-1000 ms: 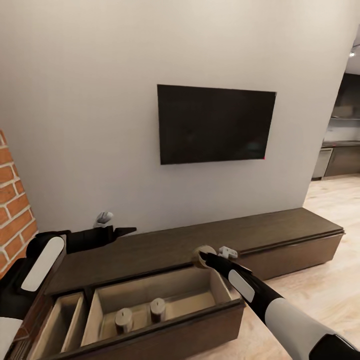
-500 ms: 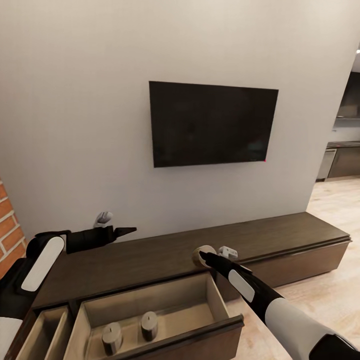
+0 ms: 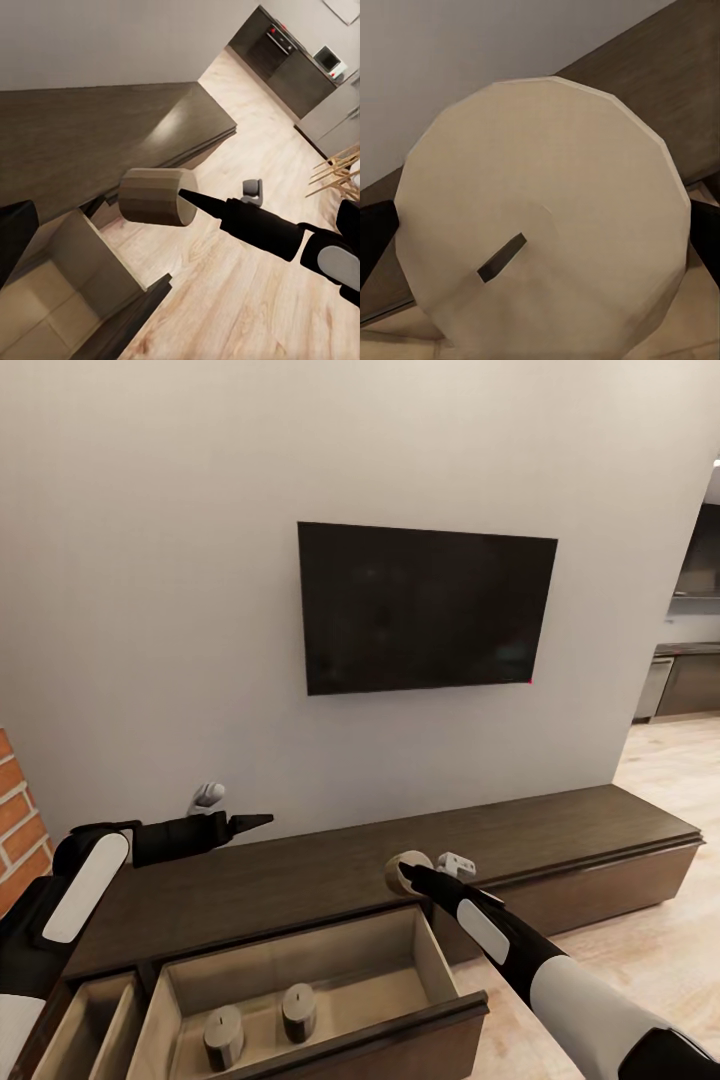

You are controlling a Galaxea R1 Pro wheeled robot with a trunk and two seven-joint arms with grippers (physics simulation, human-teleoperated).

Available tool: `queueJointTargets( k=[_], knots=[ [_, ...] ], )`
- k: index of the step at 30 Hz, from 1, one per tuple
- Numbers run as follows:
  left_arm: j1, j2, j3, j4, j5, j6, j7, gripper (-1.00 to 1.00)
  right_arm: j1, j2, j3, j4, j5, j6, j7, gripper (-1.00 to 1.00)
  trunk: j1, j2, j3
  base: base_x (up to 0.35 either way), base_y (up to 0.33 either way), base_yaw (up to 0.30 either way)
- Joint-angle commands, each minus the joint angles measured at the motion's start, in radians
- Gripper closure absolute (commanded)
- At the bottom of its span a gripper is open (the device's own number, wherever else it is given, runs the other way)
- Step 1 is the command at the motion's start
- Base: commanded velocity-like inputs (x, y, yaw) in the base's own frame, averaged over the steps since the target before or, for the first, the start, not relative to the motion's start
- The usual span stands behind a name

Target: Place each of the two pumpkins and all three candles from the living room inside a cabinet in the living room (use any cabinet), then make sure every cabinet is closed, and position the cauldron so it is next to a table in the living room.

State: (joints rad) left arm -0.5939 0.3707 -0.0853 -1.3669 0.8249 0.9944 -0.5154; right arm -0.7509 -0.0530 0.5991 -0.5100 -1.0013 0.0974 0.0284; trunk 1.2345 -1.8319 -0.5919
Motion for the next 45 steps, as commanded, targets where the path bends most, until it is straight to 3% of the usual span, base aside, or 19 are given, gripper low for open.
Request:
queueJointTargets(
  k=[1, 22, 26, 28, 32, 35, 40, 45],
  knots=[
    [-0.001, 0.0, -0.001, 0.0, -0.003, 0.003, -0.005, -1.0, -0.001, -0.001, 0.004, -0.001, -0.007, 0.001, 0.001, 1.0, 0.0, -0.001, -0.001, 0.044, 0.0, 0.0],
    [-0.001, 0.0, 0.001, 0.0, 0.001, 0.003, -0.005, -1.0, -0.001, 0.003, 0.003, -0.002, -0.001, 0.016, -0.032, 1.0, 0.0, -0.001, -0.001, 0.067, -0.08, 0.124],
    [-0.001, 0.0, 0.001, 0.0, 0.001, 0.003, -0.005, -1.0, -0.001, 0.005, 0.002, -0.004, 0.0, 0.095, -0.14, 1.0, 0.0, -0.001, -0.001, 0.013, -0.001, 0.001],
    [-0.001, 0.001, 0.001, 0.0, 0.001, 0.003, -0.005, -1.0, -0.001, 0.007, 0.001, -0.011, -0.002, 0.184, -0.246, 1.0, 0.0, -0.001, -0.001, 0.062, 0.0, 0.0],
    [-0.001, 0.003, 0.003, 0.0, 0.002, 0.003, -0.006, -1.0, -0.01, 0.014, 0.002, -0.019, -0.006, 0.281, -0.414, 1.0, 0.0, -0.001, -0.001, 0.025, 0.0, 0.0],
    [-0.001, 0.003, 0.002, 0.0, 0.002, 0.003, -0.006, -1.0, -0.053, 0.039, 0.002, -0.019, -0.006, 0.337, -0.453, 1.0, 0.0, -0.001, -0.001, 0.004, 0.0, 0.0],
    [-0.001, 0.002, 0.001, 0.001, 0.001, 0.003, -0.005, -1.0, -0.075, 0.088, 0.005, -0.019, 0.003, 0.372, -0.473, 1.0, 0.0, -0.001, -0.001, 0.009, 0.004, 0.0],
    [-0.001, 0.001, 0.001, 0.002, 0.002, 0.003, -0.005, -1.0, -0.077, 0.1, 0.005, -0.017, -0.003, 0.397, -0.499, 1.0, 0.0, -0.001, -0.001, 0.109, 0.074, 0.0]
  ],
)
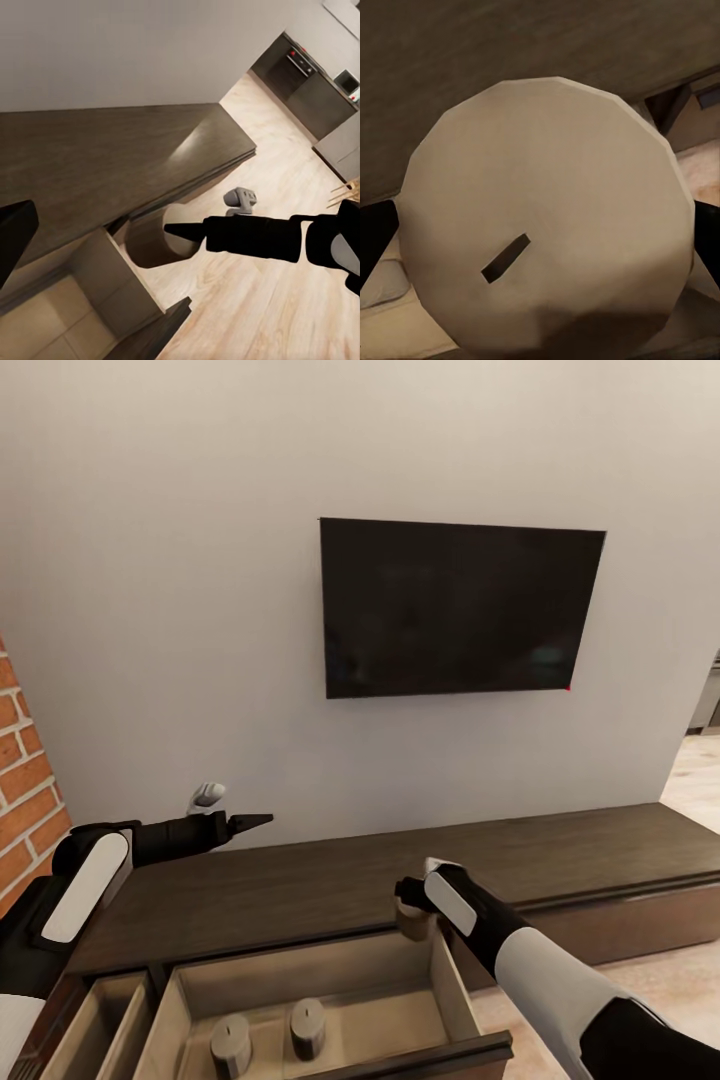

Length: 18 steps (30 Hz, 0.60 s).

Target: Place each of the two pumpkins and all three candles from the living room inside a cabinet in the living room (use any cabinet), then make sure every cabinet is closed, and position the cauldron so it is next to a table in the living room.

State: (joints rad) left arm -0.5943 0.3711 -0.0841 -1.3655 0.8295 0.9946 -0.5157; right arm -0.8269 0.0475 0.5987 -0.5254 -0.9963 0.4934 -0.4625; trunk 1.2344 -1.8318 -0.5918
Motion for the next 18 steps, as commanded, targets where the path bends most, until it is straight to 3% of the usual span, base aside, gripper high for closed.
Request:
queueJointTargets(
  k=[1, 6, 12, 18],
  knots=[
    [-0.001, 0.0, -0.001, 0.0, -0.003, 0.002, -0.005, -1.0, -0.001, 0.0, 0.006, -0.001, -0.008, 0.002, -0.009, 1.0, 0.0, -0.001, -0.001, 0.065, 0.038, 0.0],
    [-0.001, 0.0, 0.0, 0.0, -0.003, 0.002, -0.005, -1.0, -0.001, 0.006, 0.006, 0.011, -0.01, 0.002, -0.013, 1.0, 0.0, -0.001, -0.001, 0.019, 0.011, 0.0],
    [0.0, 0.0, 0.0, -0.001, -0.003, 0.002, -0.006, -1.0, -0.005, 0.063, 0.007, 0.068, -0.004, 0.001, -0.014, 1.0, 0.0, -0.001, -0.001, 0.001, 0.001, 0.0],
    [-0.001, 0.0, 0.0, -0.001, -0.001, 0.002, -0.006, -1.0, -0.012, 0.078, 0.007, 0.087, -0.002, 0.001, -0.014, 1.0, 0.0, -0.001, -0.001, 0.0, 0.0, 0.0]
  ],
)
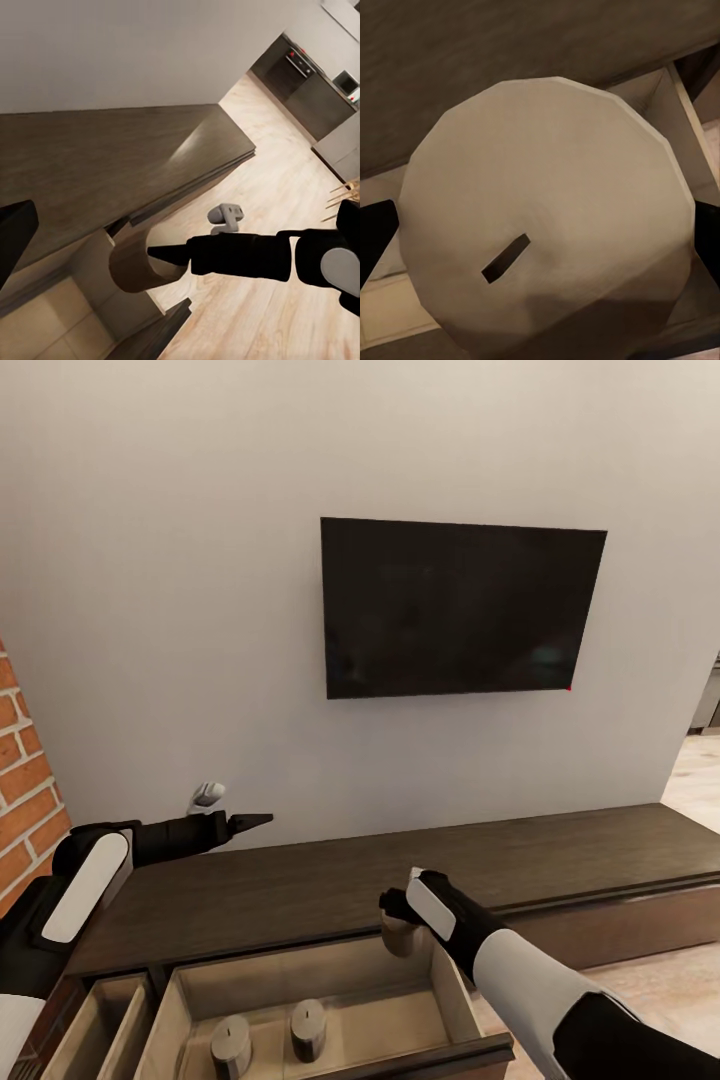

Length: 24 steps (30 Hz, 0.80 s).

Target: Place each of the two pumpkins and all three candles from the living room inside a cabinet in the living room (use any cabinet), then make sure every cabinet is closed, and position the cauldron so it is next to a table in the living room.

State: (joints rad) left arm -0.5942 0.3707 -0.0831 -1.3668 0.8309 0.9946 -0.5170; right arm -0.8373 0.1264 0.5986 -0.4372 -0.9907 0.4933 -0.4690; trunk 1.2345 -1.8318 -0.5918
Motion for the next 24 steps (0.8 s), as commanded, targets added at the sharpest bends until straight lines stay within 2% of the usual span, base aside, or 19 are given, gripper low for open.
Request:
queueJointTargets(
  k=[1, 9, 11, 14, 16, 20, 24],
  knots=[
    [-0.001, 0.001, 0.0, 0.0, -0.003, 0.003, -0.005, -1.0, -0.001, 0.0, 0.007, 0.0, -0.008, 0.001, -0.007, 1.0, 0.0, -0.001, -0.001, 0.0, 0.0, 0.0],
    [-0.001, 0.002, 0.002, -0.001, 0.002, 0.003, -0.007, -1.0, -0.002, 0.001, 0.007, 0.002, -0.004, -0.002, -0.006, 1.0, 0.027, -0.05, -0.023, 0.0, 0.0, 0.0],
    [-0.001, 0.003, 0.002, 0.0, 0.029, 0.004, -0.007, -1.0, -0.002, 0.001, 0.007, 0.002, -0.003, -0.005, -0.004, 1.0, 0.034, -0.064, -0.029, 0.0, 0.0, 0.0],
    [-0.001, 0.013, -0.003, 0.0, 0.131, 0.005, -0.014, -1.0, -0.001, 0.001, 0.007, 0.002, -0.002, -0.008, -0.003, 1.0, 0.046, -0.085, -0.039, 0.0, 0.0, 0.0],
    [-0.001, 0.017, -0.006, 0.001, 0.179, 0.005, -0.018, -1.0, -0.001, 0.001, 0.009, 0.002, -0.001, -0.01, -0.002, 1.0, 0.054, -0.099, -0.045, 0.0, 0.0, 0.0],
    [-0.001, 0.019, -0.009, 0.005, 0.217, 0.006, -0.021, -1.0, -0.002, 0.001, 0.011, 0.002, 0.0, -0.014, 0.0, 1.0, 0.069, -0.127, -0.058, 0.0, 0.0, 0.0],
    [-0.001, 0.019, -0.009, 0.01, 0.223, 0.007, -0.021, -1.0, -0.002, 0.001, 0.013, 0.001, 0.001, -0.027, 0.001, 1.0, 0.084, -0.155, -0.07, 0.0, 0.0, 0.0]
  ],
)
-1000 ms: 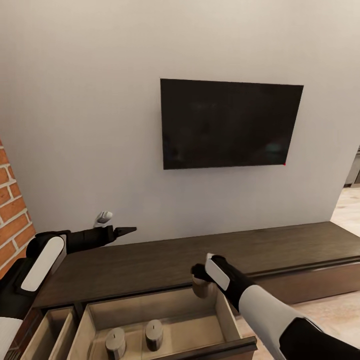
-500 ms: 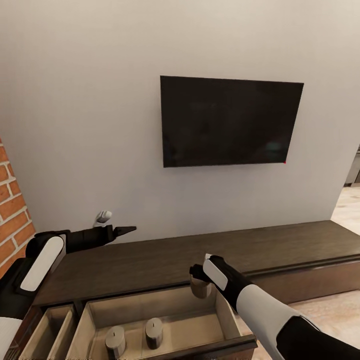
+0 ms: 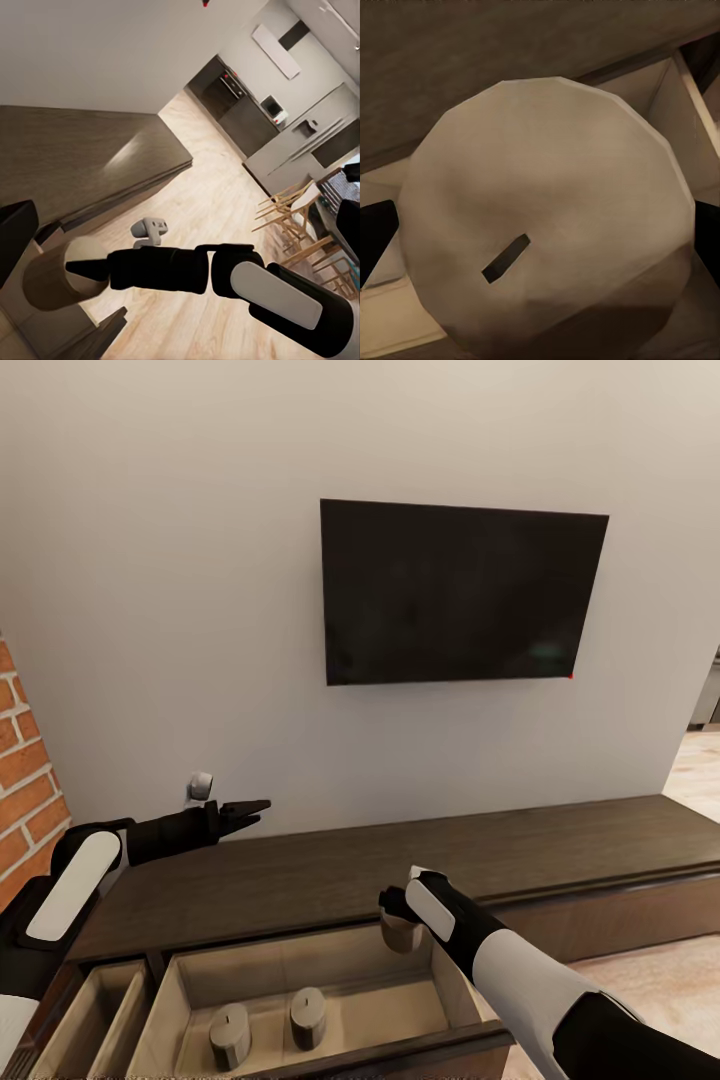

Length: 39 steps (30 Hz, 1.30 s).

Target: Place each of the two pumpkins and all three candles from the living room inside a cabinet in the living room (use any cabinet), then make sure every cabinet is closed, and position the cauldron so it is next to a table in the living room.

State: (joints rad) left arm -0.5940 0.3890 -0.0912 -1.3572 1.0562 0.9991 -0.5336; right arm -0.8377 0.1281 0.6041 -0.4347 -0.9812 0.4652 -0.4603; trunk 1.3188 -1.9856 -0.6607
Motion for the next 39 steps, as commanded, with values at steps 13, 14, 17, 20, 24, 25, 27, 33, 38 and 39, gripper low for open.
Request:
queueJointTargets(
  k=[13, 14, 17, 20, 24, 25, 27, 33, 38, 39],
  knots=[
    [-0.001, -0.001, -0.001, 0.004, 0.0, 0.003, -0.005, -1.0, -0.001, -0.001, 0.012, -0.022, -0.008, -0.042, 0.005, 1.0, 0.05, -0.092, -0.042, 0.0, 0.0, 0.0],
    [-0.001, -0.001, -0.001, 0.004, 0.0, 0.003, -0.005, -1.0, -0.001, -0.001, 0.012, -0.022, -0.008, -0.043, 0.005, 1.0, 0.054, -0.099, -0.045, 0.0, 0.0, 0.0],
    [-0.001, -0.001, -0.001, 0.004, -0.001, 0.003, -0.005, -1.0, -0.001, -0.001, 0.012, -0.022, -0.008, -0.045, 0.006, 1.0, 0.065, -0.12, -0.054, 0.0, 0.0, 0.0],
    [-0.001, -0.001, -0.001, 0.004, -0.001, 0.003, -0.005, -1.0, -0.001, -0.001, 0.013, -0.022, -0.008, -0.045, 0.006, 1.0, 0.077, -0.141, -0.064, 0.0, 0.0, 0.0],
    [-0.001, -0.001, -0.001, 0.004, -0.001, 0.003, -0.005, -1.0, -0.001, -0.001, 0.013, -0.022, -0.008, -0.045, 0.007, 1.0, 0.092, -0.169, -0.076, 0.0, 0.0, 0.058],
    [-0.001, -0.001, -0.001, 0.004, -0.001, 0.003, -0.005, -1.0, -0.001, -0.001, 0.013, -0.022, -0.008, -0.045, 0.01, 1.0, 0.096, -0.176, -0.079, 0.0, 0.0, 0.177],
    [-0.001, -0.001, -0.001, 0.004, -0.001, 0.003, -0.005, -1.0, -0.001, -0.001, 0.013, -0.022, -0.007, -0.045, 0.02, 1.0, 0.103, -0.19, -0.085, 0.0, 0.0, 0.24],
    [-0.001, -0.001, -0.001, 0.004, -0.001, 0.003, -0.005, -1.0, -0.001, -0.001, 0.013, -0.022, -0.007, -0.045, 0.027, 1.0, 0.126, -0.232, -0.103, 0.0, 0.0, 0.234],
    [-0.001, -0.001, -0.001, 0.004, -0.001, 0.002, -0.005, -1.0, -0.001, -0.001, 0.013, -0.023, -0.007, -0.045, 0.029, 1.0, 0.138, -0.253, -0.113, 0.0, 0.0, 0.163],
    [-0.001, -0.001, -0.001, 0.004, -0.001, 0.002, -0.005, -1.0, -0.001, -0.001, 0.013, -0.023, -0.008, -0.045, 0.029, 1.0, 0.138, -0.253, -0.113, 0.0, 0.0, 0.258]
  ],
)
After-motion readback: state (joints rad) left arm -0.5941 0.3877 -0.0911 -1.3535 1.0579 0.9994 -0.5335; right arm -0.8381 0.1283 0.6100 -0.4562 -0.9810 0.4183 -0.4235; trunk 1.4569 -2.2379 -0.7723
